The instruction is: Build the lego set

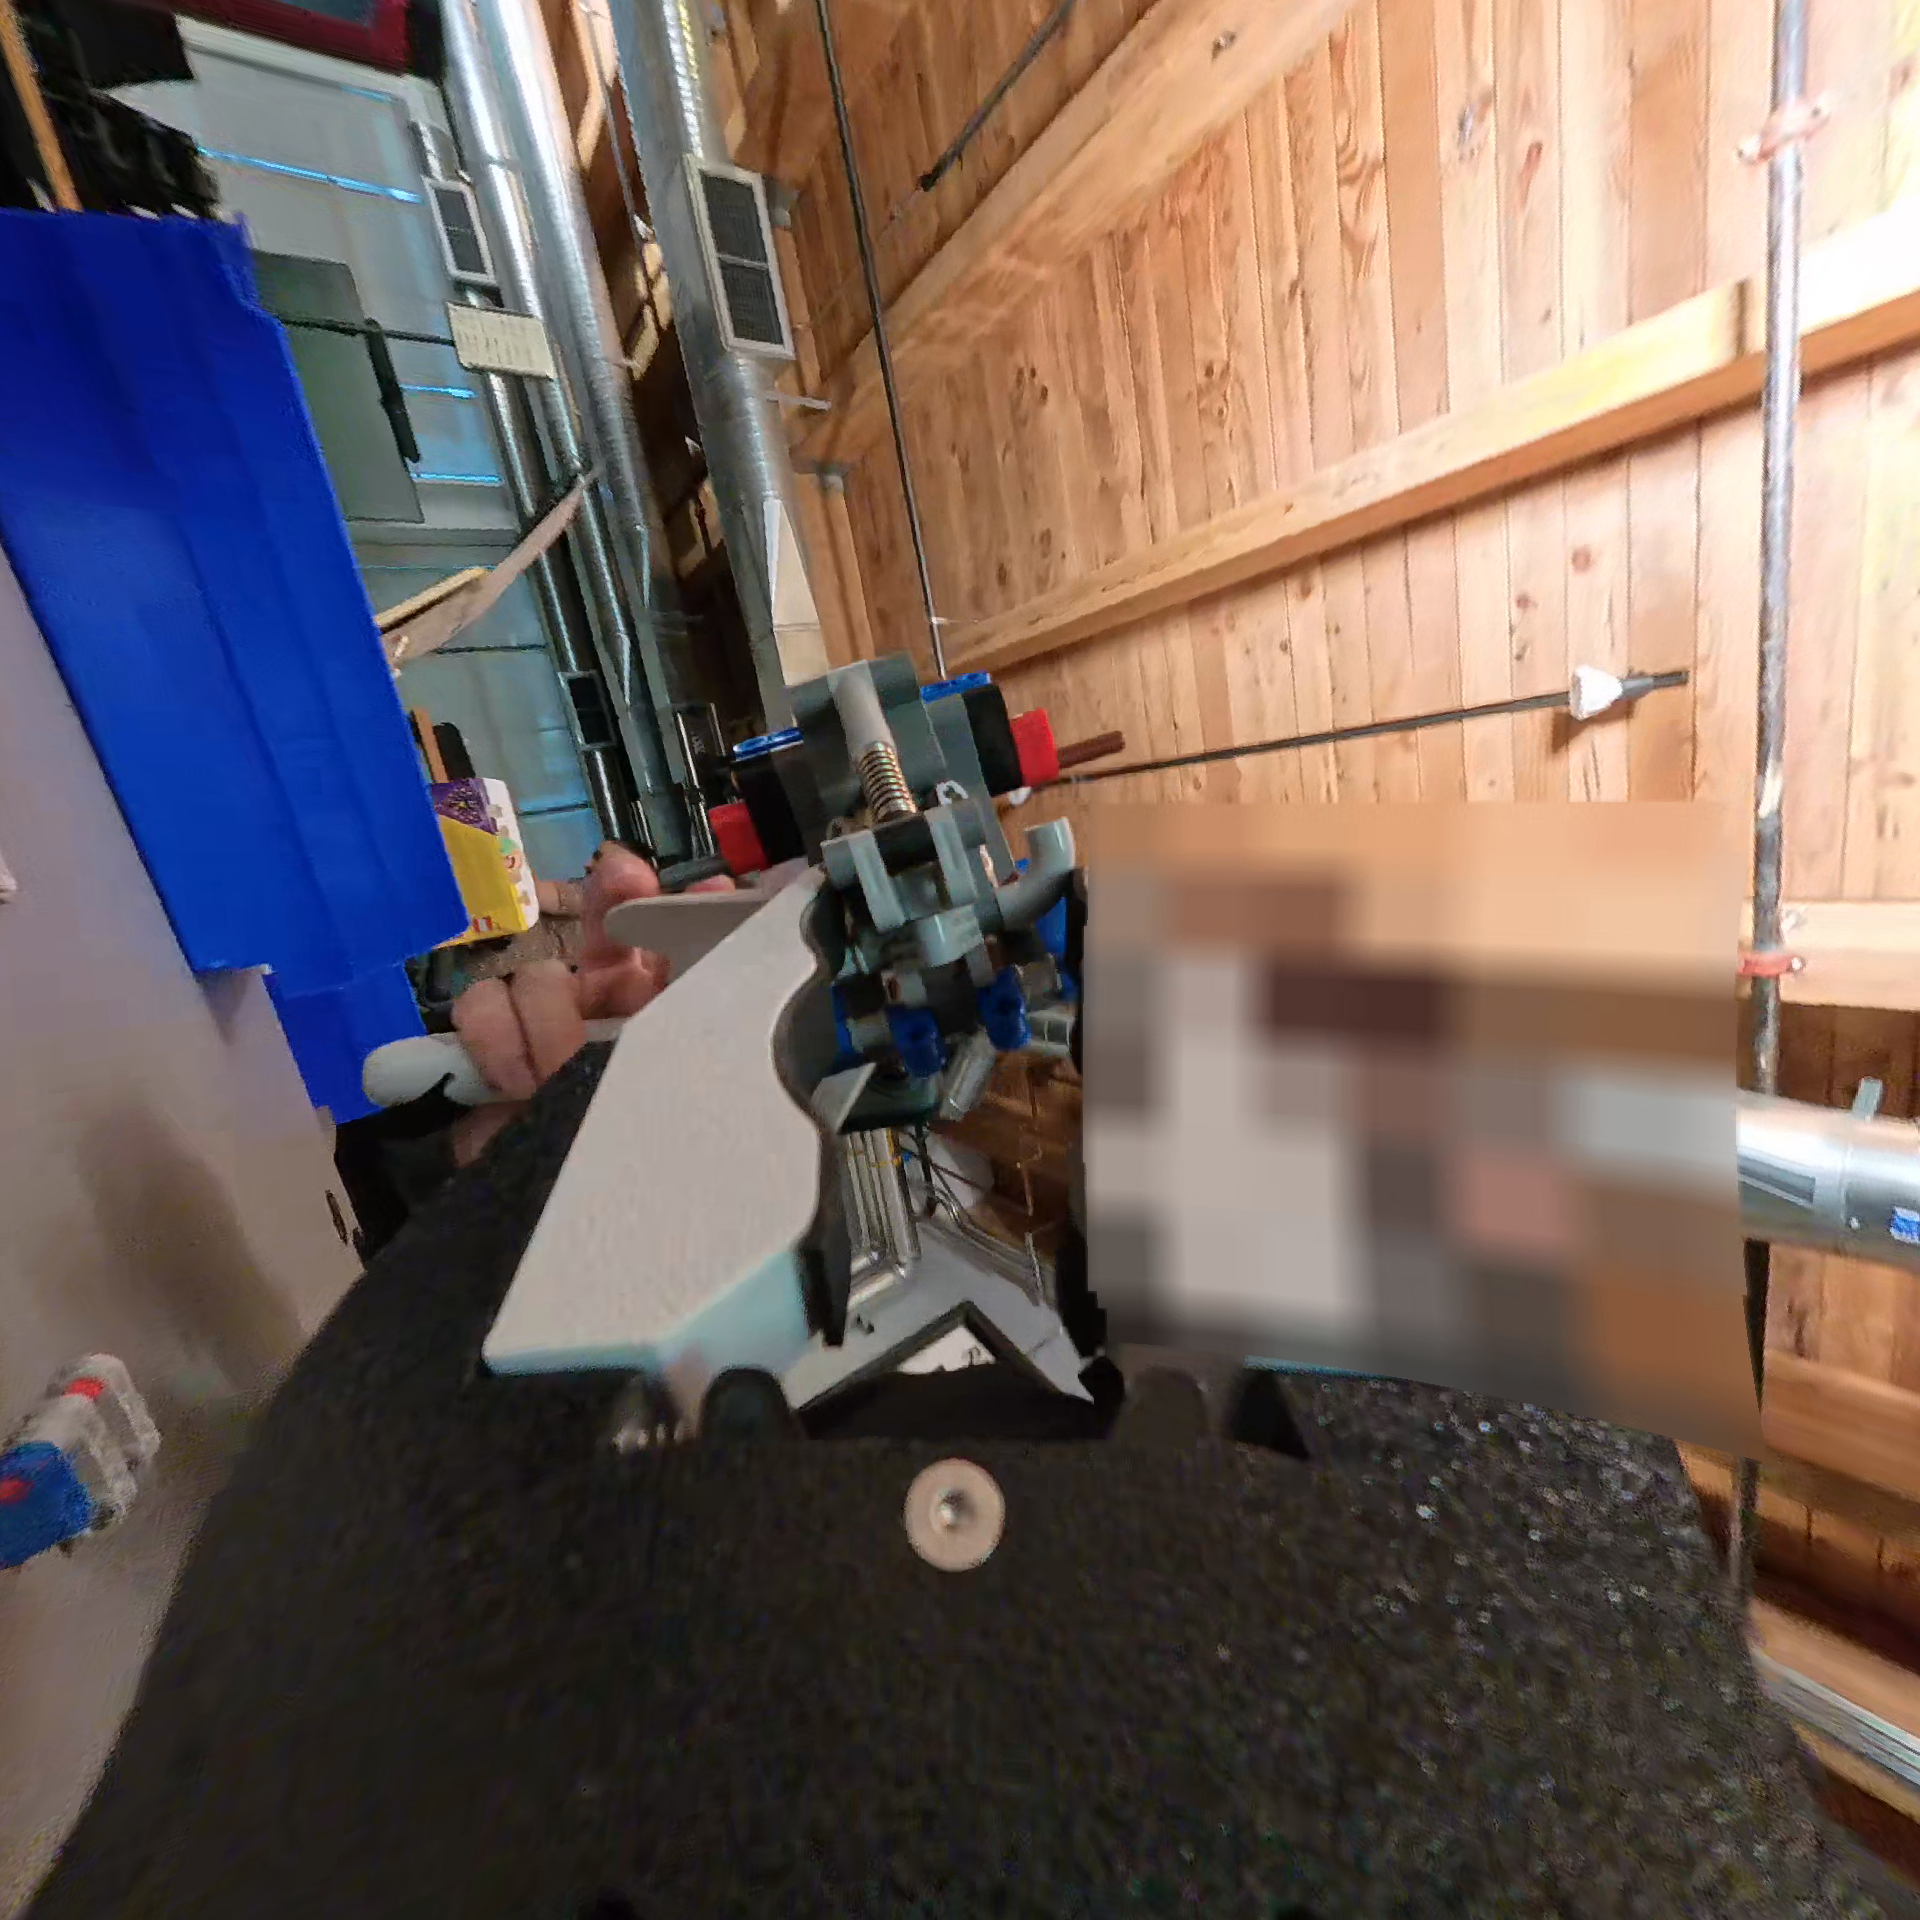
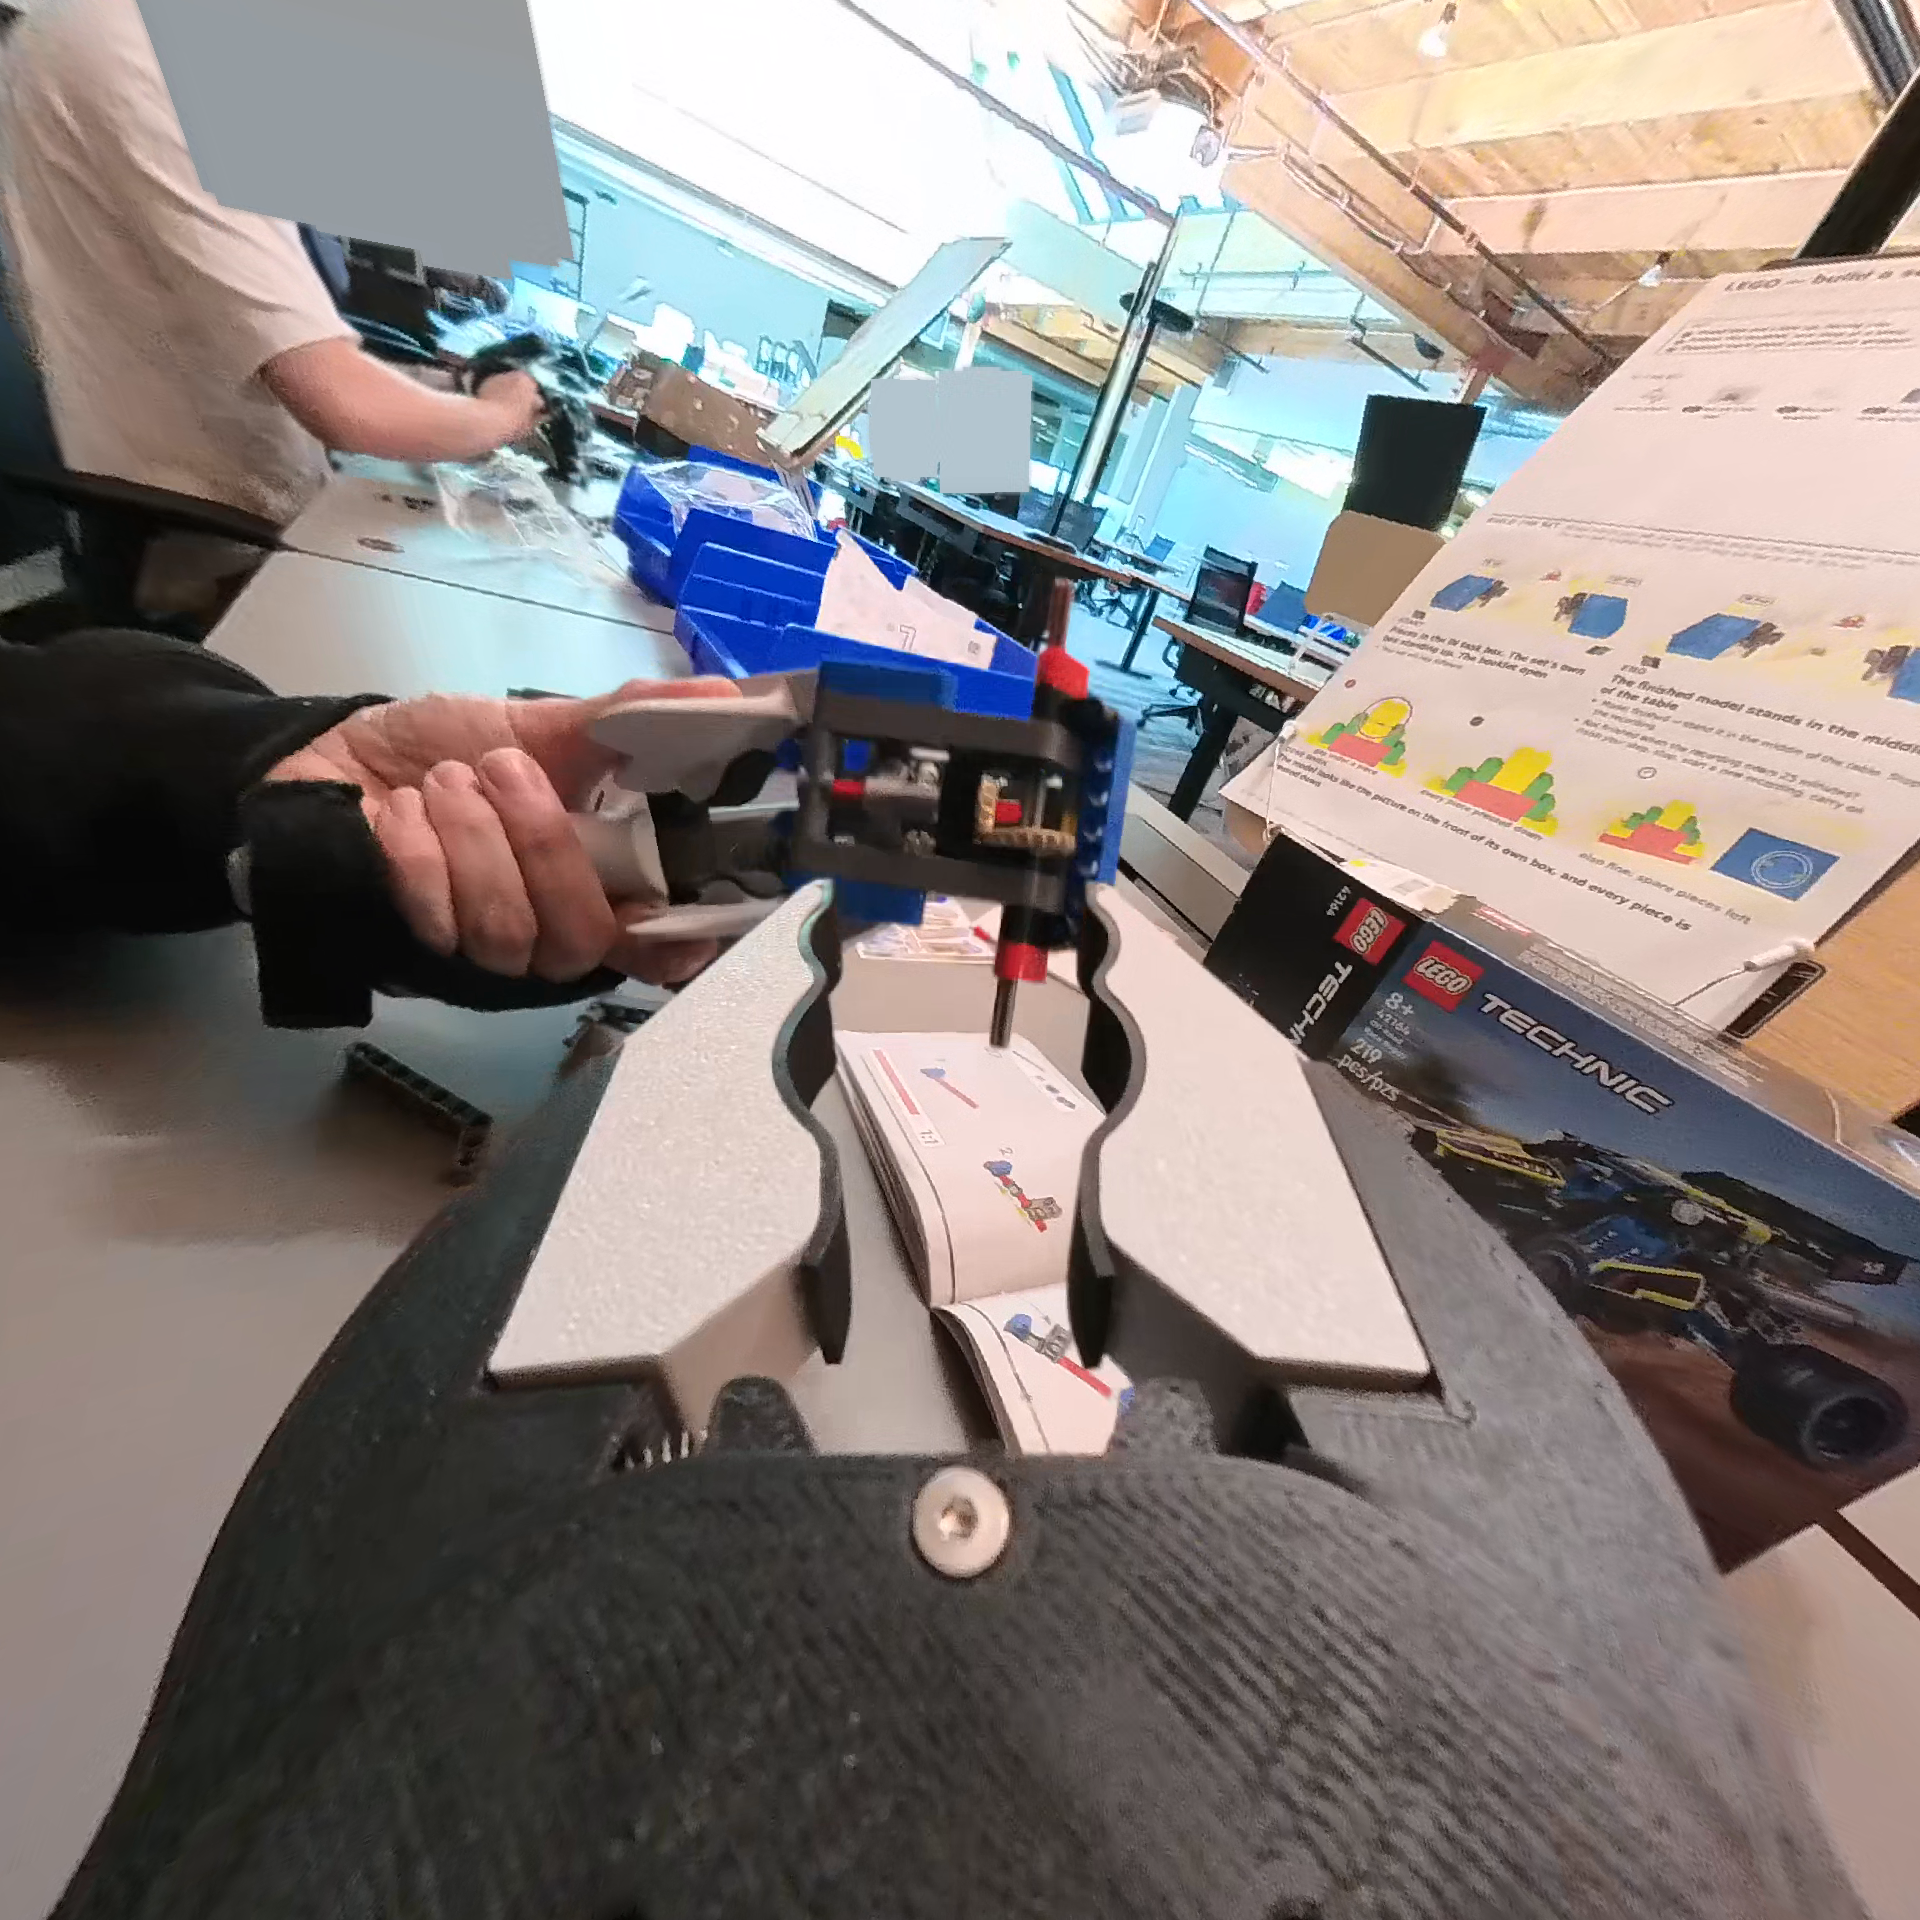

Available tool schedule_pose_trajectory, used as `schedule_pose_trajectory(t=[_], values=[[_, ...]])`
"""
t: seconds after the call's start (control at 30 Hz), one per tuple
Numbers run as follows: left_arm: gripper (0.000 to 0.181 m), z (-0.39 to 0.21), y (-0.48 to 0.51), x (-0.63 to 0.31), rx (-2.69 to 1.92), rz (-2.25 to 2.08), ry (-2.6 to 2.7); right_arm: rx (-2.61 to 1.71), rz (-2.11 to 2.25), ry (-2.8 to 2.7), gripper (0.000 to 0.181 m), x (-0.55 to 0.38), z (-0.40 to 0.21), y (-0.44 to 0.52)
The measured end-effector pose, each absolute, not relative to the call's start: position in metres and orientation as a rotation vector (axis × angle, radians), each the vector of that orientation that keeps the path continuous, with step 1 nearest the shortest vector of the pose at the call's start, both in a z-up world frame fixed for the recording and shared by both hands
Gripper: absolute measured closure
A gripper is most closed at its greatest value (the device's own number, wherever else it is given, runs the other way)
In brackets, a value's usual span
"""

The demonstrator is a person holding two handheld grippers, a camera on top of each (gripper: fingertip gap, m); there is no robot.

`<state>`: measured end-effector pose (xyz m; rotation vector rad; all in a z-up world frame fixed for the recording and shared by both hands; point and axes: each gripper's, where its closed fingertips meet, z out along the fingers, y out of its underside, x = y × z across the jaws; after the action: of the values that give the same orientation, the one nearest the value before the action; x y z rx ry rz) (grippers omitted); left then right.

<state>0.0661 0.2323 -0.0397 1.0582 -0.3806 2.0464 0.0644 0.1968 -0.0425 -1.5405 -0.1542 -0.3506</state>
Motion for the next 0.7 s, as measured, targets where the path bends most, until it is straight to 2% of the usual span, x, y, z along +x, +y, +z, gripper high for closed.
schedule_pose_trajectory(t=[0.03,0.2,0.53,0.7], values=[[0.142,-0.043,0.231,0.069,1.093,2.044,-0.357,-1.543,-0.340,-0.154,0.137,0.064,-0.043,0.197],[0.142,-0.058,0.230,0.083,1.259,2.063,-0.261,-1.653,-0.432,-0.155,0.133,0.072,-0.063,0.199],[0.142,-0.062,0.223,0.097,1.408,2.104,-0.187,-1.650,-0.339,-0.074,0.161,0.068,-0.068,0.206],[0.142,-0.058,0.215,0.098,1.409,2.090,-0.193,-1.640,-0.298,-0.030,0.161,0.068,-0.068,0.208]])
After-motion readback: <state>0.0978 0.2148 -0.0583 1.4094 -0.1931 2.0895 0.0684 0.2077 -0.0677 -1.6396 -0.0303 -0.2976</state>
